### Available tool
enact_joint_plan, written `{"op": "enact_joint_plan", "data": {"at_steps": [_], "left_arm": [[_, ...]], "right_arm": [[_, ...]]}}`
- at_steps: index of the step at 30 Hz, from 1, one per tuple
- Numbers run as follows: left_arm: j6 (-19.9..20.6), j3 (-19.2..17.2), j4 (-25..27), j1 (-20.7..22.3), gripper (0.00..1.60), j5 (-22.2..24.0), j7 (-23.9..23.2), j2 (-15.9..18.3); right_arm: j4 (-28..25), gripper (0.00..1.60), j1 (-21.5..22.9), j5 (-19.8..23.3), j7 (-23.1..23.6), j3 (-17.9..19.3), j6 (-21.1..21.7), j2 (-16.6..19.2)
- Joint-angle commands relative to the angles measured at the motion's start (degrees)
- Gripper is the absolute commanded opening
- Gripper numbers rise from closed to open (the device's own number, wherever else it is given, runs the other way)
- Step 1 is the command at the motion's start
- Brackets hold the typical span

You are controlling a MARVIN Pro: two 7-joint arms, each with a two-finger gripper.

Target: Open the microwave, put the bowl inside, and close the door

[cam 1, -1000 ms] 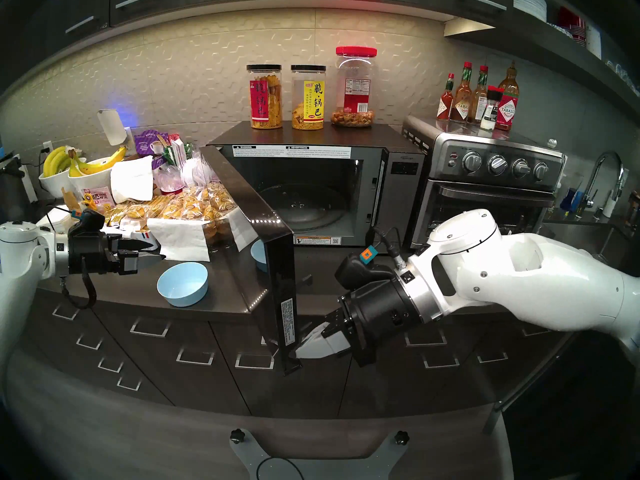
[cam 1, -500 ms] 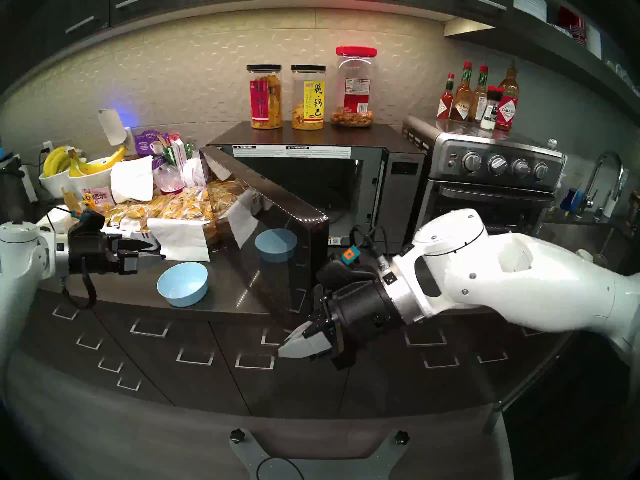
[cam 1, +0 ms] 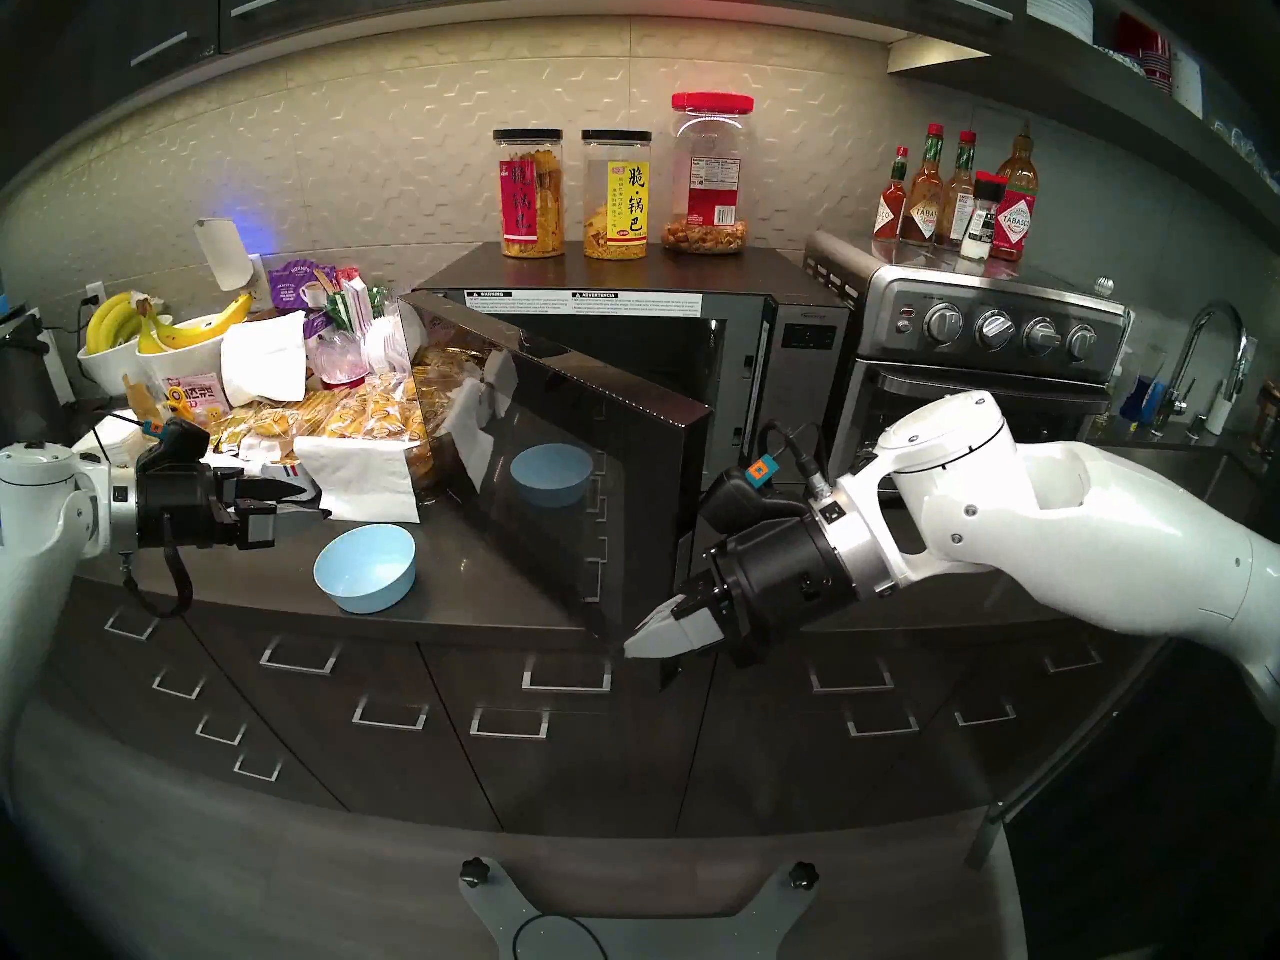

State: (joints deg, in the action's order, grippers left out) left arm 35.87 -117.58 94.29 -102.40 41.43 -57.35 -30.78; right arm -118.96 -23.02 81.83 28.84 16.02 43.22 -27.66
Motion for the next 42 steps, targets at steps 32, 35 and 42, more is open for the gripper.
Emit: {"op": "enact_joint_plan", "data": {"at_steps": [32,35,42], "left_arm": [[0.0,-0.8,0.3,0.4,1.6,0.1,0.0,0.3],[0.0,-0.8,0.3,0.4,1.6,0.1,0.0,0.3],[0.0,-0.8,0.3,0.4,1.6,0.1,0.0,0.3]], "right_arm": [[18.4,0.0,3.5,-11.8,16.4,1.8,-0.1,-3.5],[19.1,0.0,3.7,-12.1,14.3,1.4,-1.3,-5.6],[21.0,0.0,4.3,-12.2,11.2,0.5,-1.3,-10.6]]}}
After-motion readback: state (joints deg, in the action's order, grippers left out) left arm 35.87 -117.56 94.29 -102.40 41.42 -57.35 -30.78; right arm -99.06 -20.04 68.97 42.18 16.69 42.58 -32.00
